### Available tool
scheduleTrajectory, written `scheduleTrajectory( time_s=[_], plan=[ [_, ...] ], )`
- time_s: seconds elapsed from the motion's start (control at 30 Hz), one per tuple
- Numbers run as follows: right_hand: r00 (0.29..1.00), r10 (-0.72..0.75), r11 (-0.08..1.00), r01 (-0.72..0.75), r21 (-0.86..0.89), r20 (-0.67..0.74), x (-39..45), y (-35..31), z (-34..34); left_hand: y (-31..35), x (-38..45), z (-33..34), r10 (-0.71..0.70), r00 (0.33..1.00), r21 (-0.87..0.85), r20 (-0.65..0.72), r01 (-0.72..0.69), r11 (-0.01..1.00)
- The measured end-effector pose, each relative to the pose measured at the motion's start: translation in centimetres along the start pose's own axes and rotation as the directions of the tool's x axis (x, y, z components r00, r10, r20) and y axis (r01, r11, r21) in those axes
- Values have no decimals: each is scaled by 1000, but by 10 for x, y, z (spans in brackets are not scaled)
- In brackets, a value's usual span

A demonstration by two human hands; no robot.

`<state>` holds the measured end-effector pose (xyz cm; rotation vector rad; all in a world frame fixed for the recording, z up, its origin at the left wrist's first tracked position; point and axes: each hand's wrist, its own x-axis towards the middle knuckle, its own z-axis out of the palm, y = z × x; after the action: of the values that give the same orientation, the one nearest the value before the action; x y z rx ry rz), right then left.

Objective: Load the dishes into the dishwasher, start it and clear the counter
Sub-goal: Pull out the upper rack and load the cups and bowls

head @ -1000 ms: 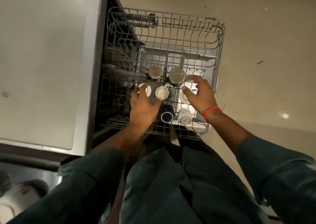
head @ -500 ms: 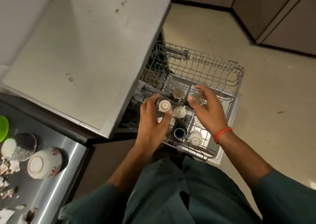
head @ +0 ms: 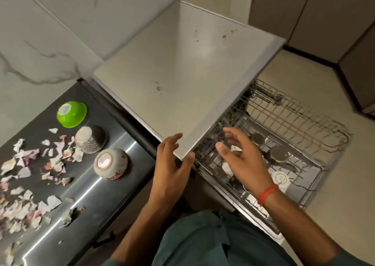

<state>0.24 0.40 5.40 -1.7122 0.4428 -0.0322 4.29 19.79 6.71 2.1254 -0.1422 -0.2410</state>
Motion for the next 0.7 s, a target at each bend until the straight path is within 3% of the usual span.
scheduleTrajectory(
  time_s=[0.27,0.5,0.7],
  plan=[
    [977,-67,983,99,-156,202,15,-32,128,-69,-2,-113,7,983,5,-181,-6,1000],
    [910,-57,925,203,-322,411,20,-46,234,-134,-7,-183,-84,964,48,-253,99,994],
    [855,-142,823,382,-420,499,24,-41,295,-162,-14,-199,-160,975,-87,-156,148,985]
  ],
)
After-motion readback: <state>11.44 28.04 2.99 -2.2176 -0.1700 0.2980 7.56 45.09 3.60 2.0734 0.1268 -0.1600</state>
